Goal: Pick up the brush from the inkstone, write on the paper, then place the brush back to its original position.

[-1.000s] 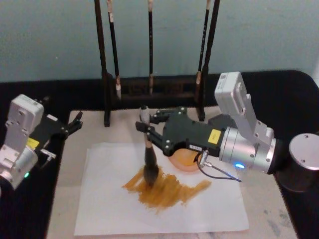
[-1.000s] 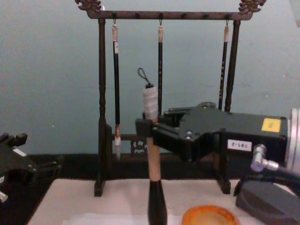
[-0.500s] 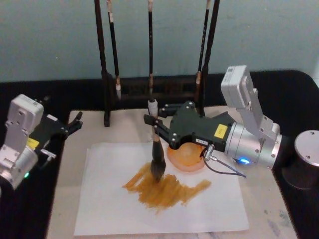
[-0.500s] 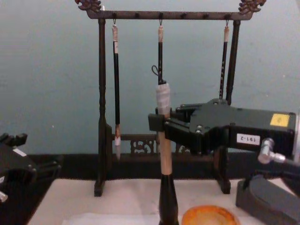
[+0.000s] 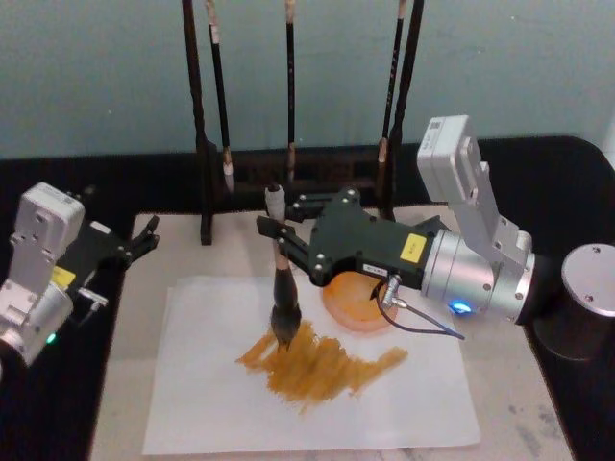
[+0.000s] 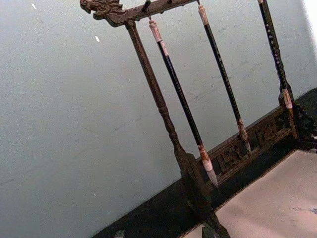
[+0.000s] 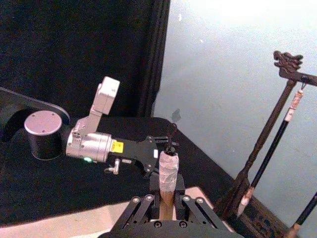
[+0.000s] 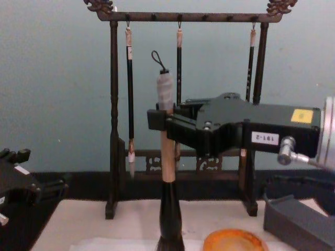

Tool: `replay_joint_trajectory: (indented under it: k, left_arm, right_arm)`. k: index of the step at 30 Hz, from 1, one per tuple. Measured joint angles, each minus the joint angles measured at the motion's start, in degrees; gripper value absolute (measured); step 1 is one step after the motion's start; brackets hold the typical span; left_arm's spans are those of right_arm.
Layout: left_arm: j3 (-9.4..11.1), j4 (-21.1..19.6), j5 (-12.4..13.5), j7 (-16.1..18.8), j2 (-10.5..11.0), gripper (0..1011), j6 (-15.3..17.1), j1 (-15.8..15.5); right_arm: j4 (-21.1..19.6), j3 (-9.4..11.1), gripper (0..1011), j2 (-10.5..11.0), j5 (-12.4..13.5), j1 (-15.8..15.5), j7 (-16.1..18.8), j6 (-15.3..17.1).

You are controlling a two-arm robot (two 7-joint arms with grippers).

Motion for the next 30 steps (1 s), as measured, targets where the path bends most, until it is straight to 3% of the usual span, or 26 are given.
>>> replay_joint_trajectory:
  k: [17,21,25,30]
  left_arm:
    - [0.0,0.0,0.0,0.0,0.0,1010,0.0,0.0]
    - [0.0,0.0,0.0,0.0,0.0,1010,0.0,0.0]
    - [0.0,0.0,0.0,0.0,0.0,1010,0.0,0.0]
    - [0.0,0.0,0.0,0.0,0.0,1010,0.0,0.0]
  right_arm:
    - [-0.74,-0.13,169,0.1,-0.12,-0.01,-0.72,0.39]
    - [-0.99,1.56,169,-0.25,1.38,-1.06,-2.33,0.76]
    - [-1.52,5.32,169,-0.97,5.58,-3.53,-5.3,0.91]
    - [-2.84,8.66,169,-0.95,7.9,-5.88,-8.37,0.91]
